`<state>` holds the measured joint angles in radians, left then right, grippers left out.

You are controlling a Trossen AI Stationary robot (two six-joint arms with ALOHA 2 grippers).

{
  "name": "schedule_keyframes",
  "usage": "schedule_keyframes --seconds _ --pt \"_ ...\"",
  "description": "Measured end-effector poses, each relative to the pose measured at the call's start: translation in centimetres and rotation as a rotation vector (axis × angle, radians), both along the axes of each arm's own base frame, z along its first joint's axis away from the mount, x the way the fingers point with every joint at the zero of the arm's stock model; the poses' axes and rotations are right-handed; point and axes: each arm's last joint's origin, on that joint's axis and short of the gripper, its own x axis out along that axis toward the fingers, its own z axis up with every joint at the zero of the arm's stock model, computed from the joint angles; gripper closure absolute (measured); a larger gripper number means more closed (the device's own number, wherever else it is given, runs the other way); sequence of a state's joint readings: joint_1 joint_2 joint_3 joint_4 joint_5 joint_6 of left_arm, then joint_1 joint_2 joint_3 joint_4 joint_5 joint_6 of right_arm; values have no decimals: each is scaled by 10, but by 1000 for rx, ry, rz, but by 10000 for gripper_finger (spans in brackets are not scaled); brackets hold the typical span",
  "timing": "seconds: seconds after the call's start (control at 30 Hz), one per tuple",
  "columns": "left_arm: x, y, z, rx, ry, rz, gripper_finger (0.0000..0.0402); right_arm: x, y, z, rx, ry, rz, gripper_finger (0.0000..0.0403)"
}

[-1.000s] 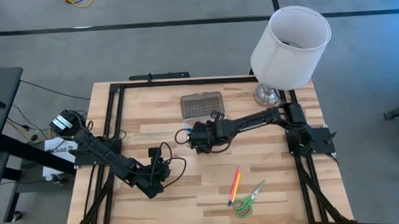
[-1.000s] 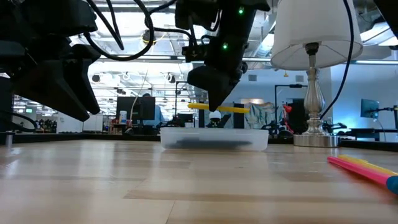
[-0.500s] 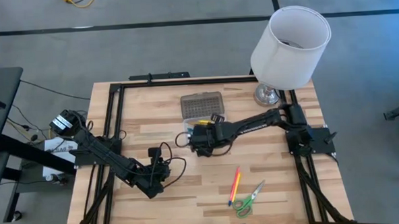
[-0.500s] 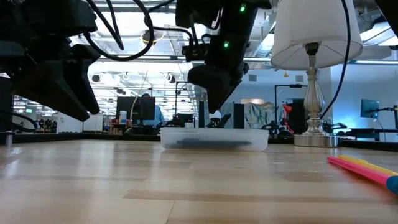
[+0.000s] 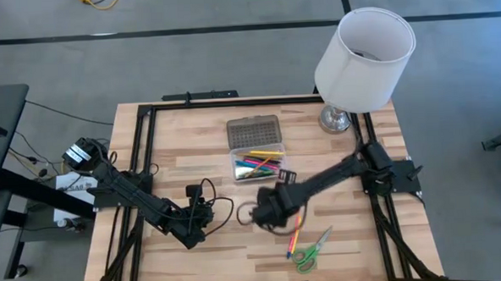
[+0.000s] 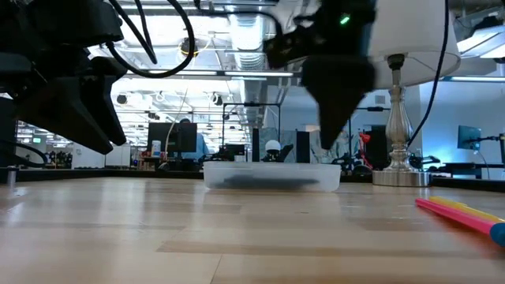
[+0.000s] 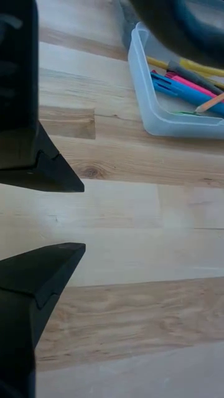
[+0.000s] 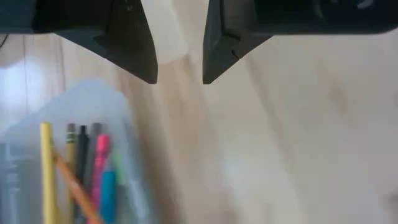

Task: Pick & place school supplies into a supply box
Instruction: Put the green scissors into the gray supply box

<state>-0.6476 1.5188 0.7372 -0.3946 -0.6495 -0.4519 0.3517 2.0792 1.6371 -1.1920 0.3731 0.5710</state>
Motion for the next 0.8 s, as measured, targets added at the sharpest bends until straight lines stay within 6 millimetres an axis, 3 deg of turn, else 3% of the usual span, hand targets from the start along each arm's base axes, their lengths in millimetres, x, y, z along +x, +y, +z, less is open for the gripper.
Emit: schedule_keyframes --seconds 0.33,0.8 --pt "0 0 0 0 0 0 264 -37 79 0 -5 -53 119 285" --pt "0 0 0 0 -1 1 264 -88 151 -2 74 -176 80 285"
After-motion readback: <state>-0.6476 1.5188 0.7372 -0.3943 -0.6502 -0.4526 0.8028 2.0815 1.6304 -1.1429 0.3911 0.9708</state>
